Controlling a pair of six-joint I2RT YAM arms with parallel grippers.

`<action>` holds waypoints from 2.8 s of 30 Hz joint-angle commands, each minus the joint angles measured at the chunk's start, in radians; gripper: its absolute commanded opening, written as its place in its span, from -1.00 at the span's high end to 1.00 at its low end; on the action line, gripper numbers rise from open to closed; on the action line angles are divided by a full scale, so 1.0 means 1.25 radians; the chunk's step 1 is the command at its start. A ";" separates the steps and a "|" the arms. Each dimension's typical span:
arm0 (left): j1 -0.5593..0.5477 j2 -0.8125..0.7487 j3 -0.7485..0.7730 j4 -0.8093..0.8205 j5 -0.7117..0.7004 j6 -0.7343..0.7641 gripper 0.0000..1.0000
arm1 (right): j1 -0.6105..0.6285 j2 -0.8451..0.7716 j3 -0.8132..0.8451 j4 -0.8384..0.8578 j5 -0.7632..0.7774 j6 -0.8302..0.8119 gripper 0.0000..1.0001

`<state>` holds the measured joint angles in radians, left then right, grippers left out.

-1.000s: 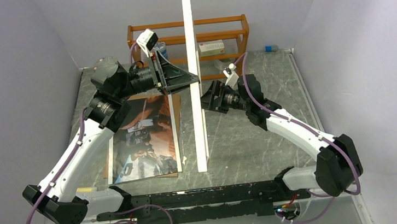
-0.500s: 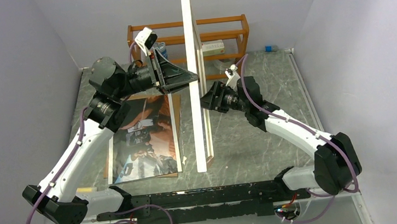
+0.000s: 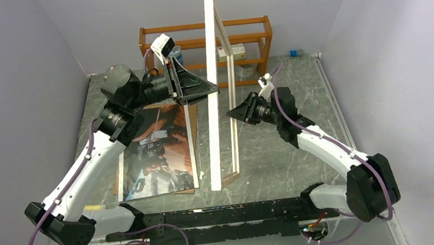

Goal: Put the photo into the frame

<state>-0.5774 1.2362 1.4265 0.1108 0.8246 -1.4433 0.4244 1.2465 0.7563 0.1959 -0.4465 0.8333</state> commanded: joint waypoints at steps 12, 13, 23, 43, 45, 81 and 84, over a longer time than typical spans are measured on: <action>0.100 -0.069 -0.064 -0.350 -0.009 0.259 -0.38 | -0.078 -0.144 0.064 -0.411 0.180 -0.229 0.87; 0.113 -0.068 -0.049 -0.405 -0.015 0.297 -0.38 | -0.083 -0.139 0.079 -0.440 0.193 -0.236 0.87; 0.151 -0.031 -0.106 -0.542 -0.057 0.474 -0.21 | -0.123 -0.086 0.147 -0.631 0.320 -0.292 0.85; 0.128 0.208 -0.422 -0.108 -0.053 0.494 -0.04 | -0.190 0.080 0.112 -0.611 0.485 -0.340 0.68; 0.120 0.251 -0.407 -0.095 -0.063 0.496 -0.03 | -0.196 0.117 0.128 -0.598 0.492 -0.344 0.68; 0.028 0.468 -0.247 -0.396 -0.260 0.703 0.03 | -0.271 0.285 0.240 -0.596 0.556 -0.373 -0.12; 0.026 0.476 -0.262 -0.400 -0.246 0.706 0.22 | -0.270 0.268 0.258 -0.614 0.529 -0.348 -0.16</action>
<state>-0.5385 1.8629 1.1126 -0.3698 0.4774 -0.5991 0.0917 1.6215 1.0222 -0.5556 0.2478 0.3500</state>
